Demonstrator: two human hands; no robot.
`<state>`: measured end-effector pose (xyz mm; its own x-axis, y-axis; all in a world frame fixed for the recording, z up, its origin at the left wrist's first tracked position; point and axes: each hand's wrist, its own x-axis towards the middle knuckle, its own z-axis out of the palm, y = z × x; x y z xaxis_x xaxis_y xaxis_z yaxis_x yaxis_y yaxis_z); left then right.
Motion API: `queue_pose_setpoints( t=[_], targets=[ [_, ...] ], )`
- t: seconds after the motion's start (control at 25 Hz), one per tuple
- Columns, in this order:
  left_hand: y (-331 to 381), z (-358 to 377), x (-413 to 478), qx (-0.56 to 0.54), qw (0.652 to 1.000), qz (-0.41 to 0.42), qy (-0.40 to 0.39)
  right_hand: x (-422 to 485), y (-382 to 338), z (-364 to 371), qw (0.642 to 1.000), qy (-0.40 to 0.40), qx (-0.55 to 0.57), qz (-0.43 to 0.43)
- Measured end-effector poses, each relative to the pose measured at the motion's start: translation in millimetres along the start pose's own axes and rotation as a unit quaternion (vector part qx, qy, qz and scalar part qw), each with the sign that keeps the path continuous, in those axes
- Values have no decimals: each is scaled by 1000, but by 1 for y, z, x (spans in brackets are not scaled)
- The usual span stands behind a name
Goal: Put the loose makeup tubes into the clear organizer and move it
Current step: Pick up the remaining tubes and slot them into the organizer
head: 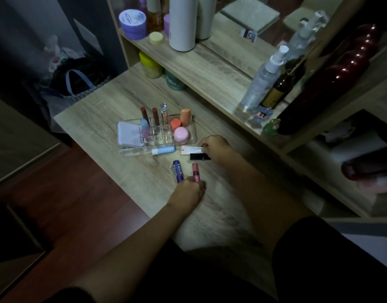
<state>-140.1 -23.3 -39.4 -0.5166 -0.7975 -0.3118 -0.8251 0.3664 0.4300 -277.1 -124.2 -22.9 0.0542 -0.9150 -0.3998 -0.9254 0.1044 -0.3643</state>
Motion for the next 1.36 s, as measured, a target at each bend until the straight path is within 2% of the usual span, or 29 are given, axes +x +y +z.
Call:
queue_pose_setpoints(
  t=[0.2,0.36,0.44,0.52,0.64,0.72,0.8,0.88,0.92,1.0,1.04,1.08,1.2,1.24,1.36],
  targets=[
    [8,-8,10,-19,999,-36,10,5,-1,-6,1000,-26,10,2],
    [3,-23,-1,-171,981,-82,42,-4,6,-18,999,-4,14,-38],
    [-7,-31,-12,-320,941,-107,31,-13,11,-23,998,8,41,-52],
    [-20,-42,-19,-477,870,-123,13,-23,10,-21,987,12,155,-29],
    [-41,-54,-19,-593,786,-170,47,-36,1,-13,933,-20,359,0],
    [-51,-62,-17,-613,764,-193,63,-42,-13,-3,888,-57,455,37],
    [-58,-66,-13,-634,748,-187,57,-46,-30,8,813,-92,567,98],
    [-63,-68,-11,-666,715,-206,58,-49,-43,19,731,-119,659,131],
    [-65,-68,-11,-672,705,-217,69,-50,-47,23,703,-121,687,136],
    [-66,-66,-11,-672,700,-223,93,-53,-53,27,680,-111,715,119],
    [-65,-64,-12,-675,696,-221,103,-55,-55,29,684,-105,715,100],
    [-64,-63,-14,-673,697,-219,117,-56,-56,31,705,-100,697,84],
    [-64,-61,-16,-625,737,-180,185,-58,-58,36,828,-62,553,68],
    [-65,-63,-17,-603,752,-172,204,-59,-58,37,851,-46,520,58],
    [-69,-68,-22,-578,771,-175,203,-61,-59,34,864,-7,503,10]
  ],
)
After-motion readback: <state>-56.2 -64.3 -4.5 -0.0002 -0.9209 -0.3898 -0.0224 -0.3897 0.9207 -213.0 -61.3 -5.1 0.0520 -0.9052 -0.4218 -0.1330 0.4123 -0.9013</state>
